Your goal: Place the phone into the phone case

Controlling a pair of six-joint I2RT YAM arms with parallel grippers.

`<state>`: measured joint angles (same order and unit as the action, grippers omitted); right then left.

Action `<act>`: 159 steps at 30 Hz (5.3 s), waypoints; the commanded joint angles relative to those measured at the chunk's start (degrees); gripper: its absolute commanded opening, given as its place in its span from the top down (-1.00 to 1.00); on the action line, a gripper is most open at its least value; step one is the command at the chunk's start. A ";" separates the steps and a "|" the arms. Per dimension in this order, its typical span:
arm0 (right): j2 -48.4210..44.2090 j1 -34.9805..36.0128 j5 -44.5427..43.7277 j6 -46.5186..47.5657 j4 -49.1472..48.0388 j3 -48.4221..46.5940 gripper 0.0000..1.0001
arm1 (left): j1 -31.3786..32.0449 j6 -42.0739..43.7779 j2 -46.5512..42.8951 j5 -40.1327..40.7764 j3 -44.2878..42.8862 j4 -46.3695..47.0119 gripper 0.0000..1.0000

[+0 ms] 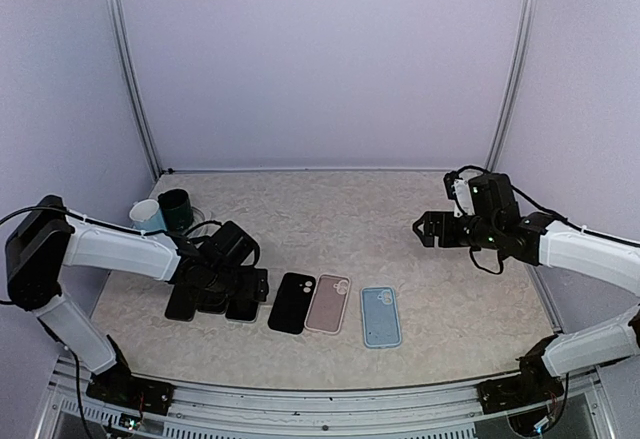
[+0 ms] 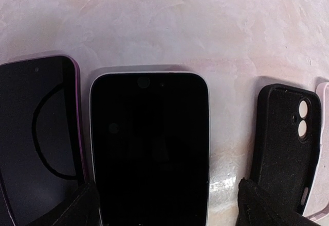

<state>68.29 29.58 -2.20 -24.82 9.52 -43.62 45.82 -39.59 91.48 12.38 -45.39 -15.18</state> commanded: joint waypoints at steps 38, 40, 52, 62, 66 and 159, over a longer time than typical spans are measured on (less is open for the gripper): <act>45.66 29.83 -13.10 -2.31 7.45 -43.93 -0.98 | 10.58 -14.02 -27.31 15.90 1.41 -13.51 -0.82; 51.42 31.97 -15.53 -2.12 11.40 -51.12 -0.98 | 8.11 -14.14 -27.40 21.47 -1.63 -19.64 -0.85; 75.94 39.89 -13.23 -4.51 26.43 -82.59 -0.98 | -7.71 -6.75 -27.66 22.15 -1.71 -17.43 -0.98; 79.62 41.64 -16.32 -8.86 37.42 -85.92 -0.98 | -8.56 -5.74 -25.95 16.41 2.47 -12.58 -0.98; 79.07 41.71 -14.07 -9.09 38.31 -83.21 -0.98 | -8.56 -5.65 -24.75 15.62 2.76 -12.27 -0.97; 23.14 25.21 -12.96 -9.05 17.00 -10.99 0.30 | 1.11 -3.30 -13.03 20.74 -7.84 -10.86 -0.98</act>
<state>88.95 53.47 -12.93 -31.29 27.90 -51.18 46.59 -43.38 77.71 32.01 -51.18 -26.15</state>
